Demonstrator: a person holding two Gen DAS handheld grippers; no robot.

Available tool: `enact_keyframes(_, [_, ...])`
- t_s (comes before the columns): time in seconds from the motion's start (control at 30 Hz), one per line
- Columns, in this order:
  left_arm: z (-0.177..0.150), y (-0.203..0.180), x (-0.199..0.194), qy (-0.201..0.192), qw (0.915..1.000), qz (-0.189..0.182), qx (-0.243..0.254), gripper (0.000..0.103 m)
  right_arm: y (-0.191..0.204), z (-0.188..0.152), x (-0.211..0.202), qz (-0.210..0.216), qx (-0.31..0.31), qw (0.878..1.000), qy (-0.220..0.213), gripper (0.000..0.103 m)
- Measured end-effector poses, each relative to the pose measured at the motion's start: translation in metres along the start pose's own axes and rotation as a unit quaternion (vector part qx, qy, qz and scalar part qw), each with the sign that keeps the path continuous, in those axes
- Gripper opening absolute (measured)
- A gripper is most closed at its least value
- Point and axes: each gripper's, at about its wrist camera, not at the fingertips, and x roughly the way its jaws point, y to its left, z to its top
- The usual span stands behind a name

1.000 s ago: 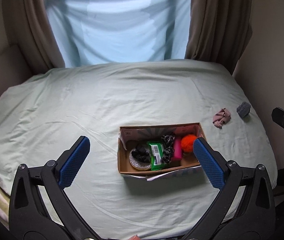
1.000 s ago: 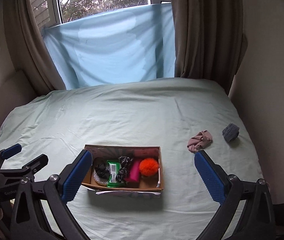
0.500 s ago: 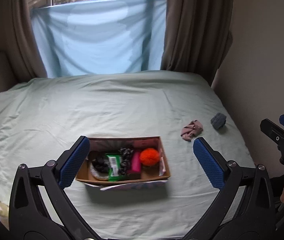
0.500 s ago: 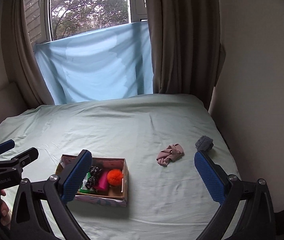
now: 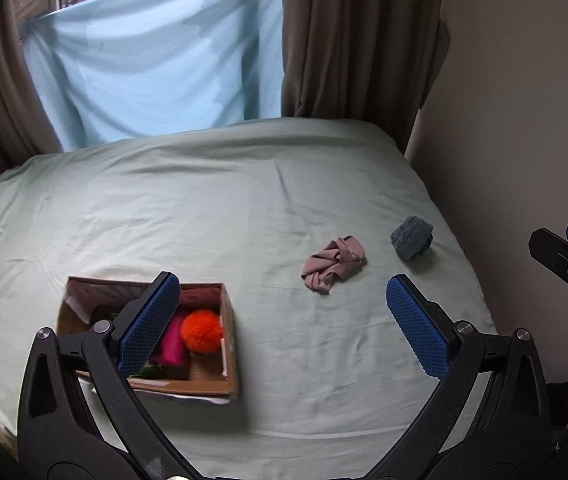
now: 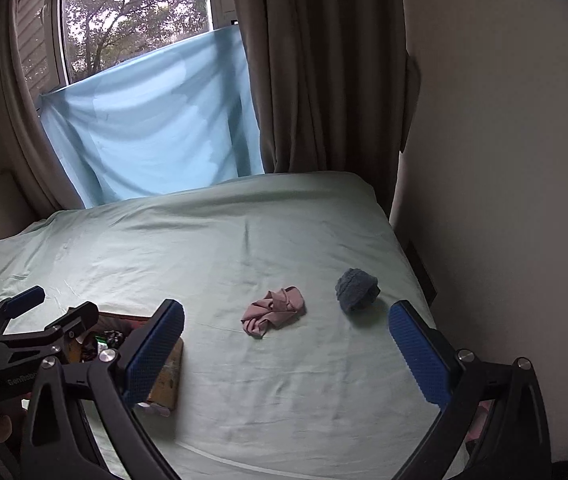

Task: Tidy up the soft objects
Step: 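Move both tools back toward the pink cloth and grey fuzzy item, then grasp the pink cloth with the left tool while the right tool grasps the grey fuzzy item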

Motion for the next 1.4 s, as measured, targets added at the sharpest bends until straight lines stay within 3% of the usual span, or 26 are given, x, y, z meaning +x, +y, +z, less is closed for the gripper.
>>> enact_keyframes(0.27, [-0.001,-0.049,0.116,0.041,0.9986,-0.022,0.026,0.103,-0.068,-0.013,0.101,-0.011,0.017,0.999,0.034,0.102])
enact_keyframes(0.6, [-0.009,-0.076,0.265,0.072,0.9957,-0.012,0.056,0.102,-0.115,-0.028,0.237,-0.016,0.035,0.997,0.074,0.102])
enact_keyframes(0.8, [-0.023,-0.084,0.330,0.097,0.9916,-0.008,0.085,0.102,-0.131,-0.039,0.301,-0.012,0.055,0.994,0.098,0.102])
enact_keyframes(1.0, [-0.039,-0.091,0.382,0.140,0.9838,-0.026,0.109,0.102,-0.139,-0.046,0.348,-0.011,0.069,0.991,0.110,0.102])
enact_keyframes(1.17, [-0.041,-0.088,0.397,0.152,0.9819,-0.056,0.098,0.087,-0.142,-0.049,0.374,-0.017,0.076,0.990,0.117,0.102])
enact_keyframes(1.23, [-0.039,-0.089,0.395,0.152,0.9809,-0.068,0.101,0.065,-0.144,-0.050,0.380,-0.023,0.072,0.990,0.121,0.101])
enact_keyframes(1.3, [-0.036,-0.091,0.392,0.152,0.9795,-0.076,0.107,0.051,-0.145,-0.051,0.379,-0.022,0.075,0.990,0.117,0.091])
enact_keyframes(1.33, [-0.036,-0.093,0.389,0.152,0.9791,-0.077,0.112,0.046,-0.146,-0.051,0.379,-0.024,0.076,0.990,0.117,0.081])
enact_keyframes(1.4, [-0.035,-0.096,0.388,0.153,0.9784,-0.077,0.115,0.042,-0.148,-0.053,0.379,-0.027,0.077,0.990,0.118,0.075])
